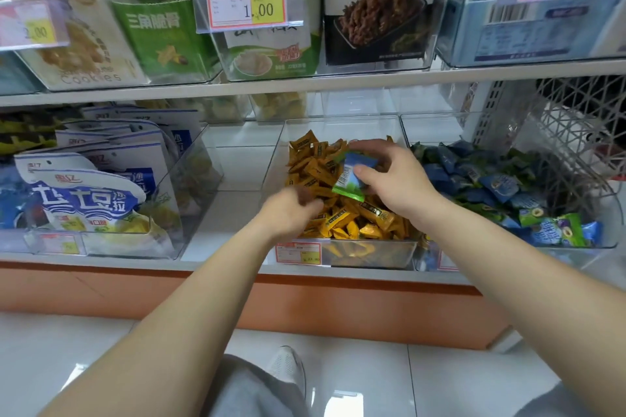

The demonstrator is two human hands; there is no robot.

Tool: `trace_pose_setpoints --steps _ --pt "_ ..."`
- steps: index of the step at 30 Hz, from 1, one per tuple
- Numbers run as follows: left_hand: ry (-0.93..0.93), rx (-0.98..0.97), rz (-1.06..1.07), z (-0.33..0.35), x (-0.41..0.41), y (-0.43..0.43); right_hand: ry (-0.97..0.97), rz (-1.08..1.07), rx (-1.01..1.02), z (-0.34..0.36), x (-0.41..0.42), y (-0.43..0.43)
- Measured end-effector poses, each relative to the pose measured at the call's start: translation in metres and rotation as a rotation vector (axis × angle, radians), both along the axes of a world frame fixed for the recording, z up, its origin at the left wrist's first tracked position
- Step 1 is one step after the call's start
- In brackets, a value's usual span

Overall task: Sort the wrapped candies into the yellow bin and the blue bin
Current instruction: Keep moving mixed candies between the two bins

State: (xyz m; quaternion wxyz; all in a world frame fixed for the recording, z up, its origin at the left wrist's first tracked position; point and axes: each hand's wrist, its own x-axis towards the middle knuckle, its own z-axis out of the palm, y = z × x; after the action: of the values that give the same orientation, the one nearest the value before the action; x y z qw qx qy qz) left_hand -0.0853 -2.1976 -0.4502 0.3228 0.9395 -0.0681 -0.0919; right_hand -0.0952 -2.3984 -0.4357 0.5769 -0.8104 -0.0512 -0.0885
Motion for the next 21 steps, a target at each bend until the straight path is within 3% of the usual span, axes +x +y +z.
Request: trace_pose_setpoints --steps 2,7,14,21 --pt "0.072 0.216 -0.068 -0.009 0.003 0.000 -0.046 0.005 -0.172 -0.004 -0.001 -0.006" --pt "0.161 0.324 -0.114 -0.013 0.012 -0.010 -0.054 0.062 -0.384 -0.012 -0.005 -0.009" --pt "0.203 0.127 -0.174 -0.017 0.019 -0.009 0.027 0.086 -0.505 -0.027 -0.005 -0.001" --pt "0.289 0.141 -0.170 -0.017 0.024 -0.012 0.017 0.079 -0.561 -0.036 -0.004 0.005"
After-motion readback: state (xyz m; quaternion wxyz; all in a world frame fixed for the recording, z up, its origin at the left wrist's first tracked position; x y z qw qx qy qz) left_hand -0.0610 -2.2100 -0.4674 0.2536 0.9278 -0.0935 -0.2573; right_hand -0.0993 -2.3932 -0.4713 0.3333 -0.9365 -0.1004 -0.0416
